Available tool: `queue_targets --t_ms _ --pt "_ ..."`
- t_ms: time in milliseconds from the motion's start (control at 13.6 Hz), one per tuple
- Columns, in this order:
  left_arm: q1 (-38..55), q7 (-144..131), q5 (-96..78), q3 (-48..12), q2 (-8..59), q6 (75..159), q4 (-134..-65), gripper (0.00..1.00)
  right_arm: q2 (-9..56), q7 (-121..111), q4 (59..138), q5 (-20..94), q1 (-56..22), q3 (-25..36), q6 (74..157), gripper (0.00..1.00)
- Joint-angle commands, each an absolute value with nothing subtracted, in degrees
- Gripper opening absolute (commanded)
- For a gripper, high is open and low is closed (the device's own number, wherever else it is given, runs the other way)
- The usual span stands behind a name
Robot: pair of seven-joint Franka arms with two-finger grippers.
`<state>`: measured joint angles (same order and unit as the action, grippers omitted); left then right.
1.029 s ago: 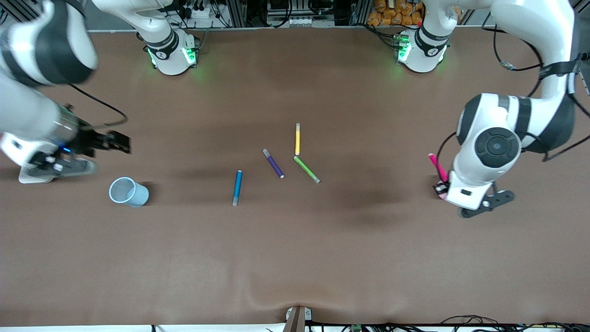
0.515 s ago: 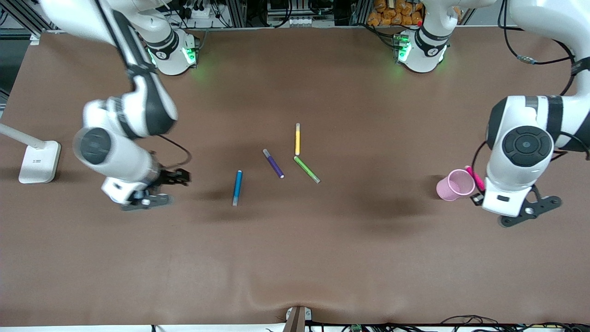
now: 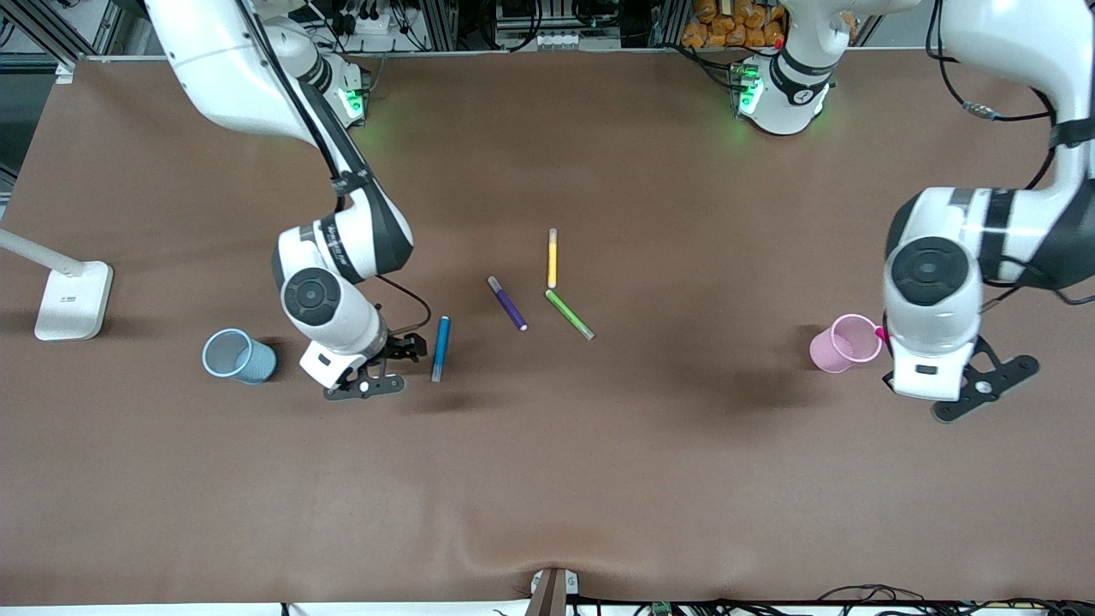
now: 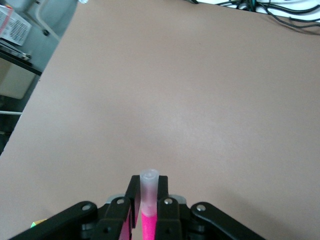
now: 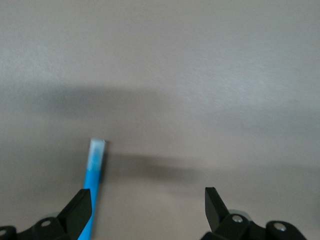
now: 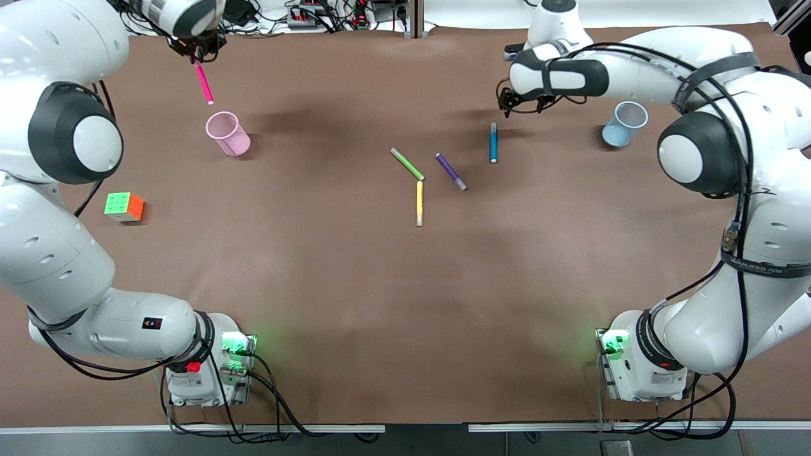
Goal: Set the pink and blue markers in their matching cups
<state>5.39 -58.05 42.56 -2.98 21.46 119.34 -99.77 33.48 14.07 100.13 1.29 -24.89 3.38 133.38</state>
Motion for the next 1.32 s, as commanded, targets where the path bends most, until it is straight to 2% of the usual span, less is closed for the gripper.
queue_targets --t_ms 0,368,1250 --pt "5.5 -68.4 50.2 -4.9 19.9 120.3 -104.9 0.0 37.2 16.4 98.9 1.5 -26.9 4.0 137.8 1.0" --pt "4.9 -76.3 59.1 -5.9 19.3 120.7 -108.6 0.0 39.5 16.7 98.1 1.7 -28.3 4.0 140.8 1.0" --pt "5.4 -85.5 59.9 -5.9 20.3 122.4 -112.1 0.0 41.0 22.9 98.3 1.7 -30.1 3.9 140.7 1.0"
